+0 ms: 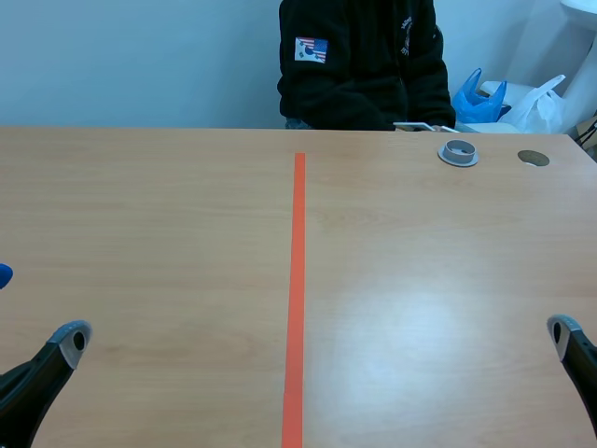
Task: Sort the leaf by its shape. The table is split by an orange tape line. A compound leaf with several leaflets goes to the left side, a simple leaf with one blade goes to the right side. Return to the home posture when a red brick is placed on the table.
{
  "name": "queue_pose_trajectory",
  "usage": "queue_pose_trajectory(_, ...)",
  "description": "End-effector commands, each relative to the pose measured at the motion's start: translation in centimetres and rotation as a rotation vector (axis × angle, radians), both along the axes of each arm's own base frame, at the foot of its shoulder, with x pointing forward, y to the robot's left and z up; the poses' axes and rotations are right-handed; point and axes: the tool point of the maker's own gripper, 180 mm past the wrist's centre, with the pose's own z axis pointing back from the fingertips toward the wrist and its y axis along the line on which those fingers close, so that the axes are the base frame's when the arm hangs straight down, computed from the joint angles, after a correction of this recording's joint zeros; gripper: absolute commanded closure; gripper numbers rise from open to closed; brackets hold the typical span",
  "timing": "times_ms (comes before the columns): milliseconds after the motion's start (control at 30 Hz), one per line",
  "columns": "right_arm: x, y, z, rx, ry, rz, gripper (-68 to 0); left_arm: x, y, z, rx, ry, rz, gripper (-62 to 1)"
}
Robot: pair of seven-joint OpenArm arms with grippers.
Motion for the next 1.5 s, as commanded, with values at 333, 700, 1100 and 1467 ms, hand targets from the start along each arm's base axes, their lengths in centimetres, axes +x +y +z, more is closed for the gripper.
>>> queue_pose_trajectory(333,0.1,-0.4,0.4,-0.023,-0.007,0.014,-67.9,-1.2,0.7,0.2,-0.050,0.022,0.033,-62.3)
queue_pose_trajectory(700,0.4,0.5,0.2,-0.072,0.035,0.048,-67.9,-1.2,0.3,-1.5,0.012,0.116,0.017,-62.3)
queue_pose_trajectory(1100,1.4,4.7,1.0,-0.086,0.045,0.123,-67.9,0.1,-2.6,0.2,0.125,0.145,-0.064,-62.3)
queue_pose_trajectory(1467,1.3,6.1,0.5,-0.062,0.053,0.141,-67.9,0.2,-2.9,-0.1,0.134,0.200,-0.060,-62.3)
